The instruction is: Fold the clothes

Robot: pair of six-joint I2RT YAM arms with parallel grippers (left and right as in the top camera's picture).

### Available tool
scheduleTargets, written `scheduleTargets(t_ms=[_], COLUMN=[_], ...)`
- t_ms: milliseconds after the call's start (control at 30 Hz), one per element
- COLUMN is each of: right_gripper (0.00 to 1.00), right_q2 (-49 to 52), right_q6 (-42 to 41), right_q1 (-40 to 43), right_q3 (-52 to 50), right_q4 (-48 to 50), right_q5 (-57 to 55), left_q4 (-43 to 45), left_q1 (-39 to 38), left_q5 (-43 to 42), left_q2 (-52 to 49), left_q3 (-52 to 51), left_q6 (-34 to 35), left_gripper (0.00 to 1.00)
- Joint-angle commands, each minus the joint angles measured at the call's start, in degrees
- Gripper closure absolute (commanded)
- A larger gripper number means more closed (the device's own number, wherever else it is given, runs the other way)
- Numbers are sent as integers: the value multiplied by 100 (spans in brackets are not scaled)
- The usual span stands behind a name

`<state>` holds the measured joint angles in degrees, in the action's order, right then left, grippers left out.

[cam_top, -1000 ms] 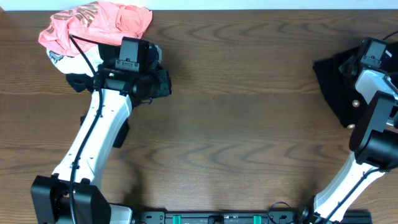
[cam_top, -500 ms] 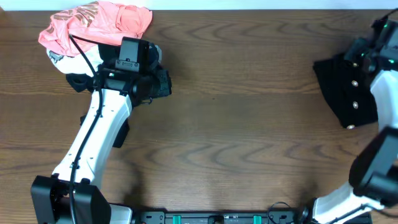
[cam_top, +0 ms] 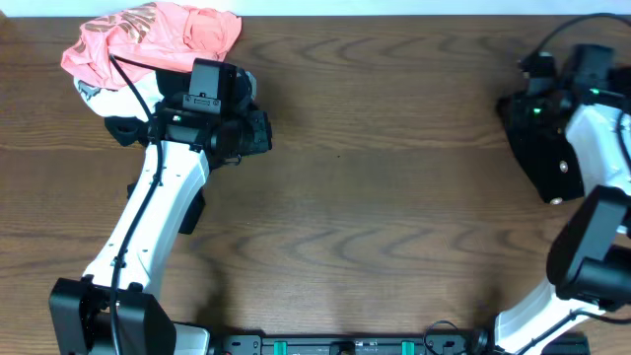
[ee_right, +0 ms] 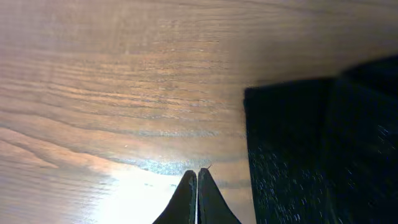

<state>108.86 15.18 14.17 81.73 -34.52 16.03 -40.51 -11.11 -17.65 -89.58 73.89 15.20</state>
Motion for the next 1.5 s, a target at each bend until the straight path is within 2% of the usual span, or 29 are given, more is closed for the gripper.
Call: scheduleTargets(t_ms=[0, 333, 800, 1100, 1467], right_gripper=[99, 99, 99, 99, 99], right_q2=[216, 828, 1032, 1099, 1683], right_q6=[236, -553, -925, -916, -778], right_q1=[-238, -326, -98, 133, 225], right_q3=[0, 0, 0, 0, 0], right_q4=[142, 544, 645, 673, 918], right_q5=[-861, -2197, -2800, -2791, -2441], left_q4=[-42, -83, -55, -31, 160], left_q1=[-24, -24, -24, -22, -22], left_q5=[31, 31, 33, 35, 35], left_q2=[-35, -35, -35, -35, -35], left_q3=[-59, -59, -59, -59, -59], left_q6=[15, 13, 13, 11, 11], left_gripper=[85, 85, 84, 84, 84])
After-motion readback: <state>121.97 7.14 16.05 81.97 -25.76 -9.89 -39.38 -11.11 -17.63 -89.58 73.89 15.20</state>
